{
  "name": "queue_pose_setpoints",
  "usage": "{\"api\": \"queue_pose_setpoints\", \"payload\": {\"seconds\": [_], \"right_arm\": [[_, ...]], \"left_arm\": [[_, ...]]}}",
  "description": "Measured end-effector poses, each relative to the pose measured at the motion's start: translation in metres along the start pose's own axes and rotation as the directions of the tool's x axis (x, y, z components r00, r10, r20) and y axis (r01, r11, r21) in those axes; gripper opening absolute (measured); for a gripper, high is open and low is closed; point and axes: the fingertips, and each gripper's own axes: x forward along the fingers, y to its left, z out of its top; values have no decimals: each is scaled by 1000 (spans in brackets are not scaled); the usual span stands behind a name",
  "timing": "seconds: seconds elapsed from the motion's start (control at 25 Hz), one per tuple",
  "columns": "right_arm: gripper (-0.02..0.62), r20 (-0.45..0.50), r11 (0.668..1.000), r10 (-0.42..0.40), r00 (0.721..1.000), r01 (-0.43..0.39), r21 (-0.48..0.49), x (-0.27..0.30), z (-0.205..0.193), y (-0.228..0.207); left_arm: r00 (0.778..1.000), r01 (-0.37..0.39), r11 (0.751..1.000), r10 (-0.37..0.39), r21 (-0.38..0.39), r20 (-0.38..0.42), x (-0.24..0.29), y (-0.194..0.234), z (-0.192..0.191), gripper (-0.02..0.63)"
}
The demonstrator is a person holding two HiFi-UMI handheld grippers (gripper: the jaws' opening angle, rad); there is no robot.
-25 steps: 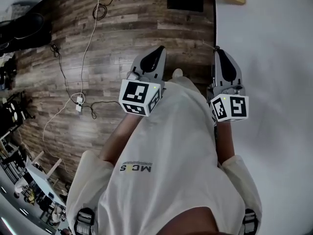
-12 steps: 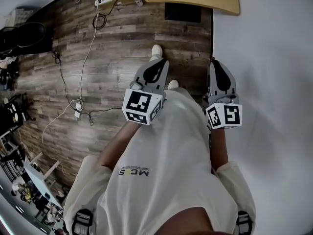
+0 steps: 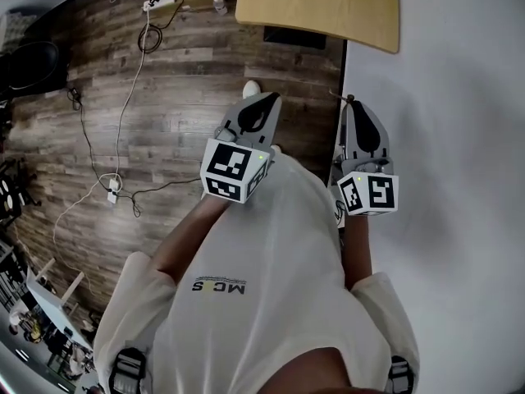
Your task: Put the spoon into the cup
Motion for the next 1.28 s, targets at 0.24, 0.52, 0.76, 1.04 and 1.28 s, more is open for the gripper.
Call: {"api": "queue_pose_setpoints", "payload": {"seconds": [0.24,0.52,0.76,1.04,1.28], "right_arm": [[52,19,1000,-17,1000,18,-17,79,35,-4],[52,27,999,-35,999,35,-22,162,62,-11],[52,9,999,-11,1000,12,-46,222,81,-23],[52,-15,996,59,998,-60,-70,281,88,-45],[52,-28,986,143,989,-145,-77,332,104,-64]], "left_arm": [[1000,25,999,-25,-44,14,42,66,49,11],[998,40,999,-38,-37,41,78,132,95,11],[998,55,998,-55,-6,22,107,156,114,11],[999,-24,999,25,-22,28,137,178,132,11],[992,-116,991,119,-67,38,163,198,159,11]]}}
